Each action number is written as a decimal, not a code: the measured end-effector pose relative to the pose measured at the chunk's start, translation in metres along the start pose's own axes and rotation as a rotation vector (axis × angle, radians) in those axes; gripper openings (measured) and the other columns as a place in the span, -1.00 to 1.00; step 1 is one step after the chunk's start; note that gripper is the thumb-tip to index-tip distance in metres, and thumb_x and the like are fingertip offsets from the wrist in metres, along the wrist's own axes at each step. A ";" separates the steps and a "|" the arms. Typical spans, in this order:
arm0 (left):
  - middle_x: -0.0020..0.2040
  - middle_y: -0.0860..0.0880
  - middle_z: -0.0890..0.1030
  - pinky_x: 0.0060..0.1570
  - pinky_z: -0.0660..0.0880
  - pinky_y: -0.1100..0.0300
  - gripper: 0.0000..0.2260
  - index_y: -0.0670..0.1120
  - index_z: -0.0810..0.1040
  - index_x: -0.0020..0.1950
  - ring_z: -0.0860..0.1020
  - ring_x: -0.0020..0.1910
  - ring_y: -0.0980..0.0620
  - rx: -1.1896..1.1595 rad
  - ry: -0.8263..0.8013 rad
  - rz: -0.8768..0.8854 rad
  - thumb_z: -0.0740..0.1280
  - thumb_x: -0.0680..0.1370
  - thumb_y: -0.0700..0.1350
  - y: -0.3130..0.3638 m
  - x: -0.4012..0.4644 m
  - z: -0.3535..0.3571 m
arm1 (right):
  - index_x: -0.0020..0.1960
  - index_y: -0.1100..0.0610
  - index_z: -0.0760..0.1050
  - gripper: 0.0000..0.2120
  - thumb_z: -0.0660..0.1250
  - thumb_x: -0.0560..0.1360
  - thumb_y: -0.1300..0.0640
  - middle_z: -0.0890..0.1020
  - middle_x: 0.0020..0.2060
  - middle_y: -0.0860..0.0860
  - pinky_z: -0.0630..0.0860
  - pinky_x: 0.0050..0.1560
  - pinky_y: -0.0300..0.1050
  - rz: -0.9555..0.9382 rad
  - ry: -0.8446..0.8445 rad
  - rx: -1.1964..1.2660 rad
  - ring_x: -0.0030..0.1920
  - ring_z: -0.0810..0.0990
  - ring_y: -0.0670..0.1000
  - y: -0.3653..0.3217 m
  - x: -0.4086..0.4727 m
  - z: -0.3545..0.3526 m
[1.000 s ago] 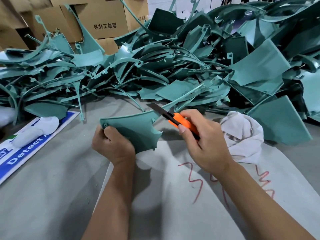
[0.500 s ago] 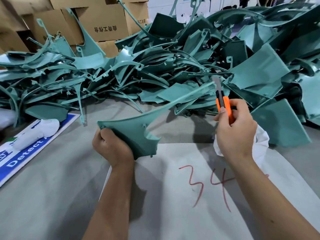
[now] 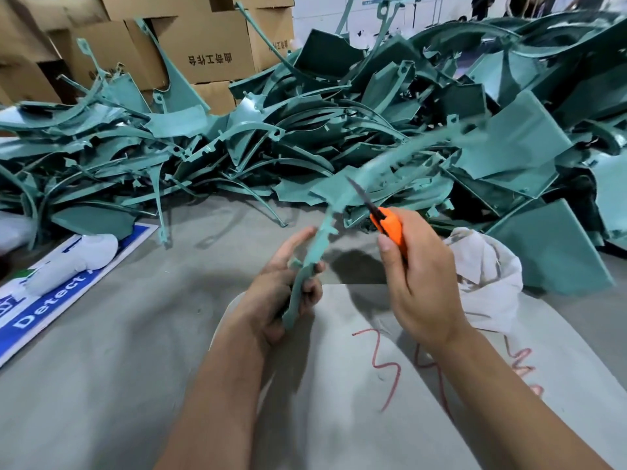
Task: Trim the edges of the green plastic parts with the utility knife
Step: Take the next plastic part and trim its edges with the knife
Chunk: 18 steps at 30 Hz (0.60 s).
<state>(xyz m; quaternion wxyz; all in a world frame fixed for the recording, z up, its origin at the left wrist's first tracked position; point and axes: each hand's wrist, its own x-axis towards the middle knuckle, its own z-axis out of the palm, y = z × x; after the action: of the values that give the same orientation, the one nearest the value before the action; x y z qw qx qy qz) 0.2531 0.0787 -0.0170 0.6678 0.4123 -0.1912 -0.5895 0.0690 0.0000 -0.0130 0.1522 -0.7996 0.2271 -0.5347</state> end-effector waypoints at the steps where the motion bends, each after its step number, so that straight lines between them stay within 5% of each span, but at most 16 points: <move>1: -0.14 -0.18 0.51 -0.49 0.50 0.32 -0.43 0.05 0.64 0.30 0.36 -0.51 0.11 0.058 -0.020 -0.017 0.02 0.63 -0.46 -0.002 -0.001 0.001 | 0.24 0.19 0.49 -0.80 0.18 0.73 0.12 0.46 -0.03 -0.17 0.32 -0.01 -0.29 0.006 -0.031 -0.022 -0.08 0.41 -0.19 0.002 0.000 0.000; 6: -0.12 -0.21 0.53 -0.54 0.46 0.33 -0.66 -0.12 0.55 0.29 0.35 -0.56 0.14 0.035 -0.161 -0.184 0.19 0.55 -0.27 0.000 -0.012 0.007 | 0.25 0.11 0.48 -0.86 0.22 0.72 0.14 0.48 -0.02 -0.16 0.34 -0.04 -0.12 0.024 -0.126 -0.096 -0.06 0.44 -0.07 0.013 -0.001 -0.001; 9: -0.10 -0.17 0.52 -0.64 0.37 0.37 -0.59 -0.16 0.51 0.26 0.33 -0.58 0.18 0.005 -0.265 -0.324 0.26 0.43 -0.07 0.004 -0.018 0.006 | 0.22 0.07 0.47 -0.90 0.22 0.73 0.12 0.51 -0.08 -0.14 0.35 -0.10 -0.10 0.020 -0.164 -0.104 -0.11 0.45 -0.06 0.015 -0.002 -0.001; 15: -0.01 -0.29 0.60 -0.77 0.27 0.38 -0.39 -0.27 0.62 0.12 0.35 -0.60 0.15 -0.098 -0.339 -0.346 0.71 0.11 -0.25 0.004 -0.016 -0.002 | 0.22 0.12 0.50 -0.86 0.20 0.73 0.13 0.52 -0.11 -0.12 0.41 -0.13 -0.05 0.024 -0.111 -0.076 -0.14 0.48 -0.03 0.011 -0.002 -0.002; 18: 0.06 -0.30 0.63 -0.75 0.26 0.40 -0.36 -0.21 0.71 0.08 0.30 -0.57 0.18 -0.086 -0.372 -0.336 0.75 0.03 -0.21 0.005 -0.014 -0.005 | 0.22 0.17 0.52 -0.83 0.20 0.73 0.14 0.50 -0.13 -0.13 0.38 -0.12 -0.08 0.038 -0.074 -0.053 -0.16 0.46 -0.04 0.009 0.000 -0.005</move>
<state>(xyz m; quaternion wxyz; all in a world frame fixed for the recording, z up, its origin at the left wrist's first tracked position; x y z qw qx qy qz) 0.2566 0.0933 -0.0124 0.5308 0.2941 -0.2143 -0.7654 0.0625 -0.0079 -0.0152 0.1494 -0.8182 0.2505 -0.4954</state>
